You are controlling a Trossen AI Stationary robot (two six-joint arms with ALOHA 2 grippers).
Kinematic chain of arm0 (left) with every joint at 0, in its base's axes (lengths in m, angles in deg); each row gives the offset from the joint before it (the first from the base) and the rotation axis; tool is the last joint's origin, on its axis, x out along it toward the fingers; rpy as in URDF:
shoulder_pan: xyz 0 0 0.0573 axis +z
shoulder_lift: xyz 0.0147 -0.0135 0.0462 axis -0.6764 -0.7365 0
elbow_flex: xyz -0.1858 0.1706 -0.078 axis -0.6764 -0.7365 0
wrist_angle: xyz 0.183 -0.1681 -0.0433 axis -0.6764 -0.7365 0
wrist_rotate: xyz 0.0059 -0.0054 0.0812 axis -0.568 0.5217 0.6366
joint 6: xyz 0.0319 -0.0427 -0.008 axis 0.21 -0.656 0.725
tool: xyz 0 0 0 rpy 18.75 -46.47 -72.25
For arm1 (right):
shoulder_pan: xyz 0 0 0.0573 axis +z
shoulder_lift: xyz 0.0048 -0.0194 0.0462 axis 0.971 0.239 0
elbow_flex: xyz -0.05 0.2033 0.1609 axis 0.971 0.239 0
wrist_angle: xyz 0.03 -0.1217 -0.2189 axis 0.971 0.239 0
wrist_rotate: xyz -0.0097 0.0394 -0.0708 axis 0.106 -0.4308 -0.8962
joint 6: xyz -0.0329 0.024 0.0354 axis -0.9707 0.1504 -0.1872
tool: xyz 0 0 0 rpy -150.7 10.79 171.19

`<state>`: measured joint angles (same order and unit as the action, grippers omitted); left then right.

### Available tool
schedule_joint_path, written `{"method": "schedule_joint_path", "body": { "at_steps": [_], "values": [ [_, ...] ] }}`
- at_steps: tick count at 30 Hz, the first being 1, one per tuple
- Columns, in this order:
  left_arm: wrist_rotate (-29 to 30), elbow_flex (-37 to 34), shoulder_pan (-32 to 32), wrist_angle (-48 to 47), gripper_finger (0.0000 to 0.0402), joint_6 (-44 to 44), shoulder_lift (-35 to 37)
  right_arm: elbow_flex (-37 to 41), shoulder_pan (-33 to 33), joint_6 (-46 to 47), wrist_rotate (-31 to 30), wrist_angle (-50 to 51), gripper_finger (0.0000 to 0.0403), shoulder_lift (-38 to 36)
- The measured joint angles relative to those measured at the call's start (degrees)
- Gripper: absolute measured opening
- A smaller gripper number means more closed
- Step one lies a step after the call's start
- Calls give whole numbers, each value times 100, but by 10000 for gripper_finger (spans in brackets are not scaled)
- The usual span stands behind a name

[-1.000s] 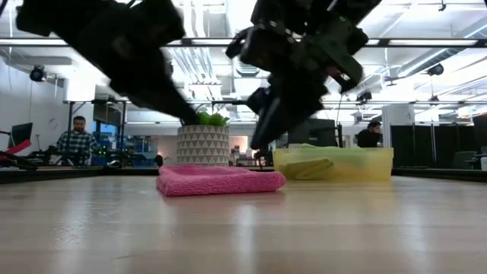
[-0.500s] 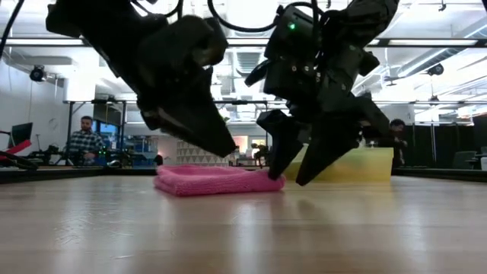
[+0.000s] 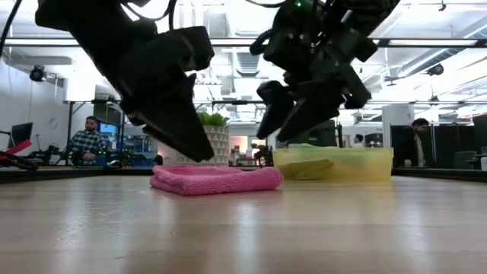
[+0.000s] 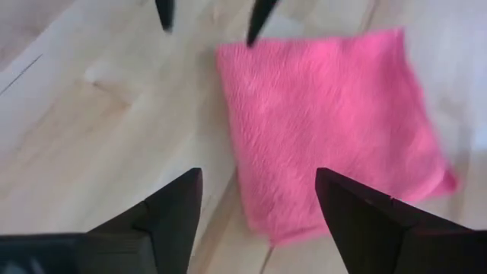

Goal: Fold microfiber towels
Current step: Fold the pink microfiber cloth

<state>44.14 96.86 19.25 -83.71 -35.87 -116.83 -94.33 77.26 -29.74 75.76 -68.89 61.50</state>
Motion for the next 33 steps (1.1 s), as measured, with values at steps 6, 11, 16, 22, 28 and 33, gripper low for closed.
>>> {"method": "schedule_joint_path", "body": {
  "at_steps": [6, 11, 16, 22, 28, 33],
  "values": [
    [36, -93, 133, -34, 225, 421, -155, 96, 0, -631, 232, -876, 249, 248],
    [-20, -216, 158, -119, 221, 394, -287, 99, -55, -1188, -17, -993, 249, 737],
    [-64, -186, 160, -495, 218, 204, -358, 83, -201, -1181, -348, -811, 225, 1028],
    [-138, -191, 158, -618, 155, 418, -372, 85, -186, -759, -237, -664, 124, 992],
    [-268, -43, 158, -725, 47, 1211, -348, -59, 20, -65, 77, -139, 19, 923],
    [-921, 229, 169, -649, 8, 1510, -345, -332, 283, 712, 1161, 765, 12, 854]
  ]
}}
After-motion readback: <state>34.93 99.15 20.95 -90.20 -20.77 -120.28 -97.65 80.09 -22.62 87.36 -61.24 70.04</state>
